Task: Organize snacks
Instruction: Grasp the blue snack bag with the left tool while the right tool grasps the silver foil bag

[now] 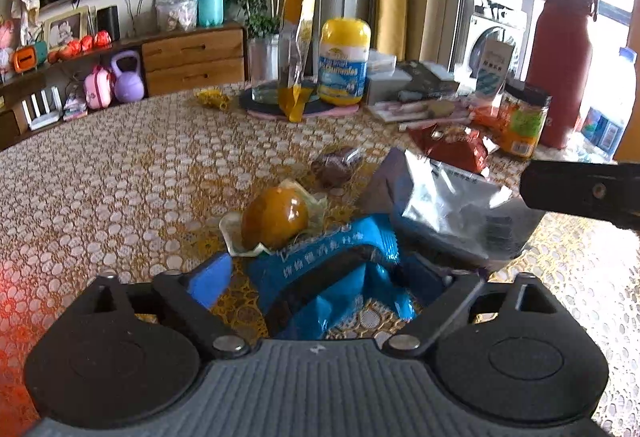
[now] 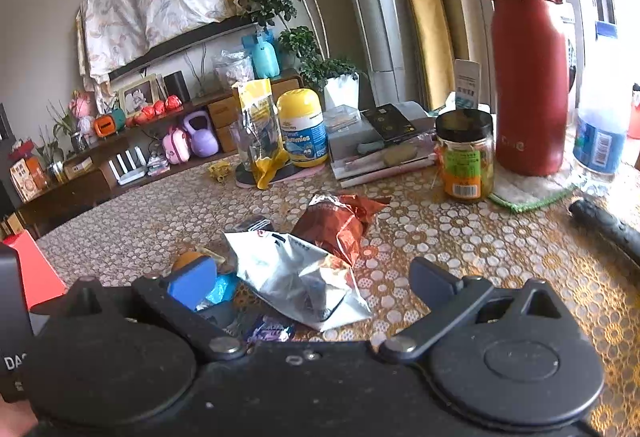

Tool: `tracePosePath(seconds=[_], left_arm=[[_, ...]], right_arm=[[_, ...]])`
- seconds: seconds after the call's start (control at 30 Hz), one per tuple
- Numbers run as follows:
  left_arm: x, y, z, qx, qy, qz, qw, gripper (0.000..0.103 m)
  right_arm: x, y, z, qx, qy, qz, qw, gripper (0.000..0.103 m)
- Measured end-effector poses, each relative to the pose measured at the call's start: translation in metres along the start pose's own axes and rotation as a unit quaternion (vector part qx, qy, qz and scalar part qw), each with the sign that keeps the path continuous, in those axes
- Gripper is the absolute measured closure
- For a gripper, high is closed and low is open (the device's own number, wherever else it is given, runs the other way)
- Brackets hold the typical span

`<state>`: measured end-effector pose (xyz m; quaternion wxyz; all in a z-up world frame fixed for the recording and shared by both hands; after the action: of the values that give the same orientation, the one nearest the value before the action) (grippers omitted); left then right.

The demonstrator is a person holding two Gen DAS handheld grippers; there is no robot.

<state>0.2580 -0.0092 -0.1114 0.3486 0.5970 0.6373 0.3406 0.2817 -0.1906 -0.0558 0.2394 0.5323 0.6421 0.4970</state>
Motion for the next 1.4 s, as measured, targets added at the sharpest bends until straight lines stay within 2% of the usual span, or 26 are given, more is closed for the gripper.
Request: tracePosePath(seconds=[0.07,0.2,0.27,0.47,0.6,0.7,0.77,0.83,0.9,1.1,1.4], left_arm=[[0.0,-0.002,0.002,0.005,-0.005,0.0,1.0,0.026],[-0.001,-0.004,-0.001,-0.002,-0.003,0.007,1.0,0.032],[0.0,-0.005,-0.004,-0.006,-0.003,0.01,0.9999,0.043],[0.01,-0.006,-0.013,-0.011,0.0,0.004,0.9999,0.044],[0.014,-0.005,-0.02,-0.018,-0.001,-0.001,0.9998,0.044],[0.017,-0.002,-0.026,-0.024,-0.002,-0.004,0.9997,0.045],[0.017,0.0,-0.03,-0.028,-0.002,-0.005,0.9996,0.044],[0.018,0.001,-0.034,-0.03,-0.002,-0.006,0.9995,0.044],[0.02,0.001,-0.038,-0.032,-0.001,-0.008,0.9995,0.044],[0.027,0.002,-0.054,-0.038,0.003,-0.016,0.9991,0.044],[0.038,0.006,-0.093,-0.056,0.007,-0.025,0.9981,0.044]], right_arm=[[0.002,-0.001,0.007,0.006,-0.001,-0.004,1.0,0.0],[0.007,-0.005,0.019,0.017,0.002,-0.016,1.0,0.0],[0.01,-0.007,0.026,0.024,0.004,-0.025,0.999,0.0],[0.016,-0.014,0.048,0.042,0.003,-0.047,0.998,0.003],[0.013,-0.022,0.058,0.06,-0.007,-0.049,0.997,0.023],[0.014,-0.026,0.058,0.057,-0.006,-0.048,0.997,0.025],[0.015,-0.026,0.056,0.052,-0.009,-0.045,0.998,0.033],[0.014,-0.025,0.053,0.048,-0.008,-0.041,0.998,0.058],[0.015,-0.025,0.05,0.046,-0.012,-0.042,0.998,0.072],[0.016,-0.025,0.039,0.042,-0.014,-0.026,0.999,0.072],[0.028,-0.022,0.003,0.021,-0.006,-0.005,1.0,0.072]])
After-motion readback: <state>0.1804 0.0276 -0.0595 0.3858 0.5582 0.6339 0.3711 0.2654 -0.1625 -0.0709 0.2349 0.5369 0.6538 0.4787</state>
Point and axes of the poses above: each gripper's, at about its wrist camera, not at the fingertips, and z roughly the way its jaws point, x to its left, y to its top, the point moved 5 cm from there along z, roughly the way its jaws point, and after that the axes turned 6 degrees about -x, right-handed, at the moved point
